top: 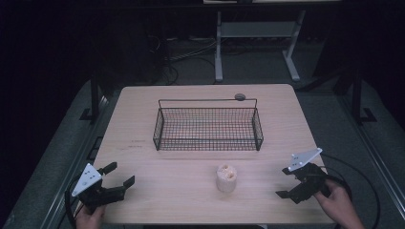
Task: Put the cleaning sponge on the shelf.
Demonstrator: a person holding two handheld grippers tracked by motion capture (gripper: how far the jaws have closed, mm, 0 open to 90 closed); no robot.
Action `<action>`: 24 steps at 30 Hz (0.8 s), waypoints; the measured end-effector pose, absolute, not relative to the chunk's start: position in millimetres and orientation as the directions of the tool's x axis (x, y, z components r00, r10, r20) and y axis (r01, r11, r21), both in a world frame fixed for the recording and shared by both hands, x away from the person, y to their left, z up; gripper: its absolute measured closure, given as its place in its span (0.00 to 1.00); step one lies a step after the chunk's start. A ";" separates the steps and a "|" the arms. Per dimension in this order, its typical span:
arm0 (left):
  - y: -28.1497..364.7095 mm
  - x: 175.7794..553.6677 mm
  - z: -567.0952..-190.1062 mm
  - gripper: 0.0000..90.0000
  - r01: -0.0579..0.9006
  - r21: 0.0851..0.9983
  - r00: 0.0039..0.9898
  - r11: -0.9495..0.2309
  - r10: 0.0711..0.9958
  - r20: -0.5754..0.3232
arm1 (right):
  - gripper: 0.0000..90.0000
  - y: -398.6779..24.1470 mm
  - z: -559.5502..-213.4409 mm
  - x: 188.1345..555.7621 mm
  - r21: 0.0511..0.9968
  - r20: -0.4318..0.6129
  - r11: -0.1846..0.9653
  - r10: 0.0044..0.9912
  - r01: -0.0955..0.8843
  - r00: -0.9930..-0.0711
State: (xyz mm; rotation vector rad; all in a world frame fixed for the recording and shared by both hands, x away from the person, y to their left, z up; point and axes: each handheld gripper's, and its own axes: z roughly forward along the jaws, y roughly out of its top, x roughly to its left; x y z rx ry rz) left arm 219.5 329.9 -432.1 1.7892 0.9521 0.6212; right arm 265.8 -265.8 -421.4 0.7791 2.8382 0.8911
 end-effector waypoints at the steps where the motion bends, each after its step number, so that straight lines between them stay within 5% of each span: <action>1: 329.8 219.6 -432.0 0.15 0.329 0.919 0.561 -0.216 0.828 -0.007 | 0.16 -265.1 -420.5 266.3 0.549 0.083 0.709 0.481 0.443 -0.873; 24: 329.9 217.6 -431.8 0.16 0.324 0.922 0.565 -0.213 0.825 -0.008 | 0.16 -235.5 -401.3 268.6 0.541 0.056 0.756 0.406 0.369 -0.912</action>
